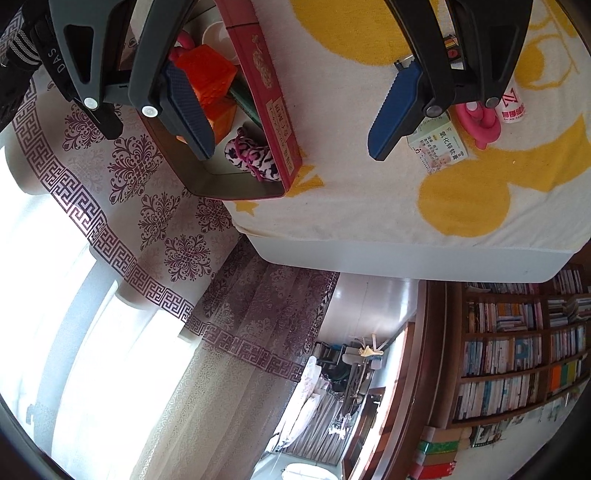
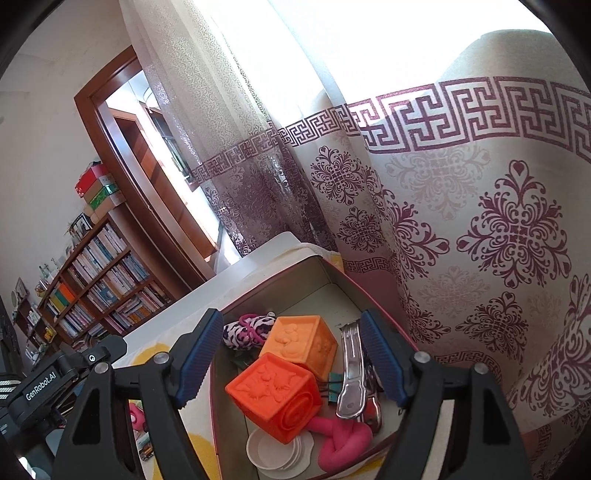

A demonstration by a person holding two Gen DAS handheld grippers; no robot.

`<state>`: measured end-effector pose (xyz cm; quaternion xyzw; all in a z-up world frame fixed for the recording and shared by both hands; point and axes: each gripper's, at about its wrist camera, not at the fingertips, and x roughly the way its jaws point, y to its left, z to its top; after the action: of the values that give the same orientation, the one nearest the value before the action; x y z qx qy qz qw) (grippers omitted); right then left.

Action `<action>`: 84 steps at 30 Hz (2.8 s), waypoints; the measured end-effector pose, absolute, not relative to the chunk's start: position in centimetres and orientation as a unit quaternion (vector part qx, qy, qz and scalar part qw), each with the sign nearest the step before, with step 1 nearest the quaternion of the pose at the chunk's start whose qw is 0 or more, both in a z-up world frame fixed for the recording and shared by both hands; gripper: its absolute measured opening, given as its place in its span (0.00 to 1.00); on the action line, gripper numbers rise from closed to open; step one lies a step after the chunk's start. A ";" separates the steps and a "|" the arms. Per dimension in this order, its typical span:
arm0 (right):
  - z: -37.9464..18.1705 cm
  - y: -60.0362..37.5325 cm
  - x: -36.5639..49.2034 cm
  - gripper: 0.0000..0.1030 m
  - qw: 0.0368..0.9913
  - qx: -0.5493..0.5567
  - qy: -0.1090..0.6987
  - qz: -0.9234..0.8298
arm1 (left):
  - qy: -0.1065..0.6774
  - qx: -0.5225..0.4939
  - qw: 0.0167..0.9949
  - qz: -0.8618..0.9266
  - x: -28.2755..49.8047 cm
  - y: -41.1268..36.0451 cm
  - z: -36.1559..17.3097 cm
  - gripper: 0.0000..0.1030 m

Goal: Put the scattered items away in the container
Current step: 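Lower panda and orange cube into the red tin and open both tools, then withdraw both tools from the tin back over the remaining items, then grasp the white tape roll with left tool while right tool grasps the lighter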

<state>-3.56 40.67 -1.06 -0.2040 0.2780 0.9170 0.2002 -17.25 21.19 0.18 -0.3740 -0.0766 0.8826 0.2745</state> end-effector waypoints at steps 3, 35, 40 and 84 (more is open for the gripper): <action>-1.1 40.6 -3.5 0.78 0.199 -0.204 0.278 0.918 | -0.080 -0.377 0.270 0.883 -17.6 21.0 0.1 0.84; -1.8 29.3 -6.6 0.78 0.094 -0.235 0.102 0.962 | -0.126 -0.413 0.128 0.893 -20.7 5.9 -3.6 0.84; -2.6 27.5 -7.1 0.78 0.075 -0.249 0.075 0.963 | -0.127 -0.428 0.101 0.889 -21.3 3.7 -5.9 0.84; -4.6 24.2 -8.2 0.78 0.033 -0.297 0.022 0.954 | -0.074 -0.474 0.046 0.876 -23.7 2.3 -11.5 0.67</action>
<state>-8.24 24.19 -4.59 -0.2974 0.0217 0.9539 0.0329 -23.73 2.34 -11.49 -0.4743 -0.0744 0.8760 0.0461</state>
